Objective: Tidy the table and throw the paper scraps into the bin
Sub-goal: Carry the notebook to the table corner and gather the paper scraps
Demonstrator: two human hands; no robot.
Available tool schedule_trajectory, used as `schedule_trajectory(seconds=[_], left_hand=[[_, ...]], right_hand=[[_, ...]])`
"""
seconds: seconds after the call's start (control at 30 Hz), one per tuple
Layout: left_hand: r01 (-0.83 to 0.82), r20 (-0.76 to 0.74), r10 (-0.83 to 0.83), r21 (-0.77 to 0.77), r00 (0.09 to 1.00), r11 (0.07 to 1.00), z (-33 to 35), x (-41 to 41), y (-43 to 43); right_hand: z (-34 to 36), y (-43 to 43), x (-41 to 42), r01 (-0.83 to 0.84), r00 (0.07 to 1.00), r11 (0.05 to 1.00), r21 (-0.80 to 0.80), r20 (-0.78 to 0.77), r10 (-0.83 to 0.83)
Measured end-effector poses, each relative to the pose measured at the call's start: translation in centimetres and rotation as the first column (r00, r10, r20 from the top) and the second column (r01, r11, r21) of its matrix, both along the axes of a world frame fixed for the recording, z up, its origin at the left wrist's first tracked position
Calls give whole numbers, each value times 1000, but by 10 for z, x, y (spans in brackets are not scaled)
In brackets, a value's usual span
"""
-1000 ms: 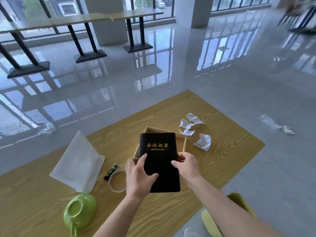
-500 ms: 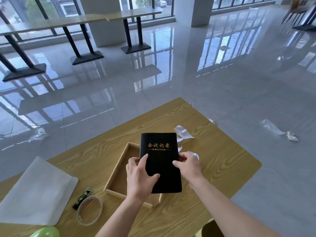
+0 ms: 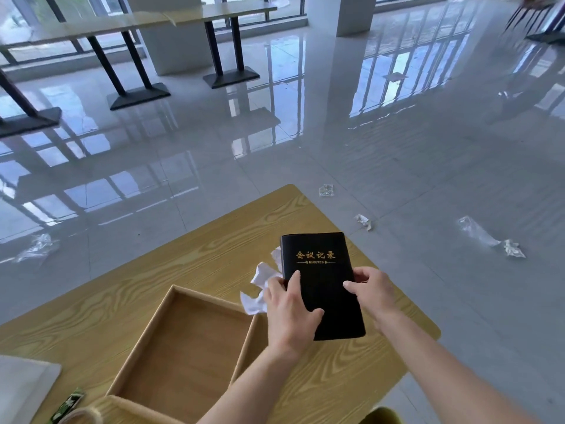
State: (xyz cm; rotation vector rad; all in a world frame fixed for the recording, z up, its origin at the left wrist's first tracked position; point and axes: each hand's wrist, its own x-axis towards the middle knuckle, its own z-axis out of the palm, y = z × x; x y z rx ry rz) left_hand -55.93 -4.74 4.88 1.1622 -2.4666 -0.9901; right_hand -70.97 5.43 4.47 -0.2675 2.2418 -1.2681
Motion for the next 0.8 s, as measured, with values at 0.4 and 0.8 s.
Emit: schedule_trajectory(seconds=[0.4, 0.8], left_hand=[[28, 148, -57, 190, 987, 981, -43, -79, 25], [179, 181, -202, 137, 963, 974, -63, -68, 30]], right_hand=[[-45, 10, -85, -67, 997, 971, 230, -31, 76], [-70, -10, -91, -143, 954, 927, 348, -202, 223]])
